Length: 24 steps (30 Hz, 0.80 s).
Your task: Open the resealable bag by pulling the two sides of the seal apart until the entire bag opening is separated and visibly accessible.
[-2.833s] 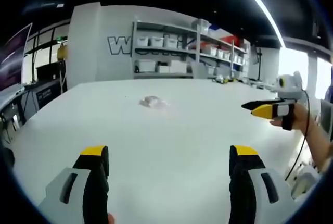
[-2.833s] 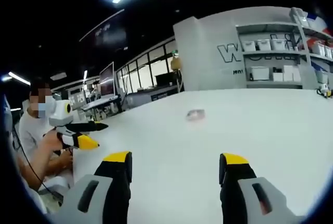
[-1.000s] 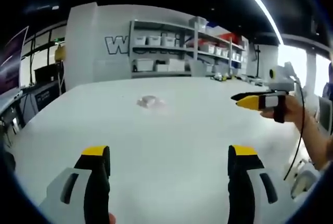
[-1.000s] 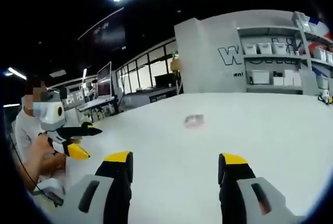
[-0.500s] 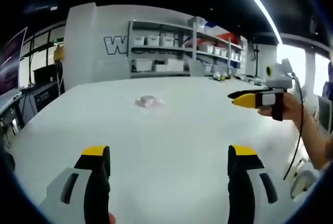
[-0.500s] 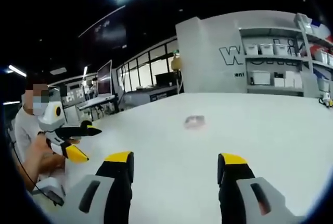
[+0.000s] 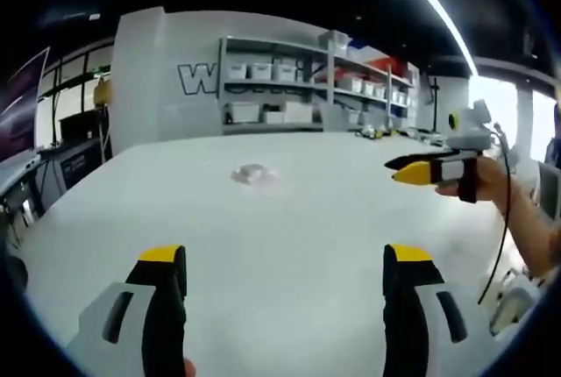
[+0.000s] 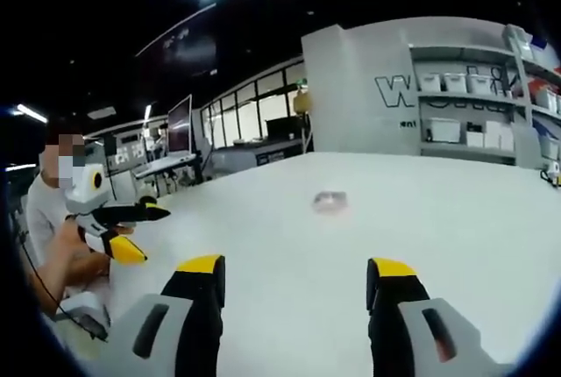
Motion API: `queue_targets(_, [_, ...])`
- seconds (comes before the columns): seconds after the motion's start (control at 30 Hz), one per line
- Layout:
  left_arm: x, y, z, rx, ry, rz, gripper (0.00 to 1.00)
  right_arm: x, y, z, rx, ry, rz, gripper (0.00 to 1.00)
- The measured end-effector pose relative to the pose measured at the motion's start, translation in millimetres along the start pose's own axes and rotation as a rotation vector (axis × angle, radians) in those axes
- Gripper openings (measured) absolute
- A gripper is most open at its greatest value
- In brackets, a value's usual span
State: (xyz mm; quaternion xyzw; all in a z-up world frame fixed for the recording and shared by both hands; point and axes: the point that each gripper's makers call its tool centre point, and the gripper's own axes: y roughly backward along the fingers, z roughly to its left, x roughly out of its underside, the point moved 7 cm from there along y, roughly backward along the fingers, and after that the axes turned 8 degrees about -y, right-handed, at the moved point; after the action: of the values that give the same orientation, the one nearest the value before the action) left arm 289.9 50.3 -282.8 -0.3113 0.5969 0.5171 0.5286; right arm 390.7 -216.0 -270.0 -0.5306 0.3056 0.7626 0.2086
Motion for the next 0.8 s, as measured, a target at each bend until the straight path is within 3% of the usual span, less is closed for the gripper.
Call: queue_targets(0.8, [-8.6,1,-2.7,0.008,-0.024,0.003,0.92,-7.7,-22,0,-0.018,0.026,0.054,0.67])
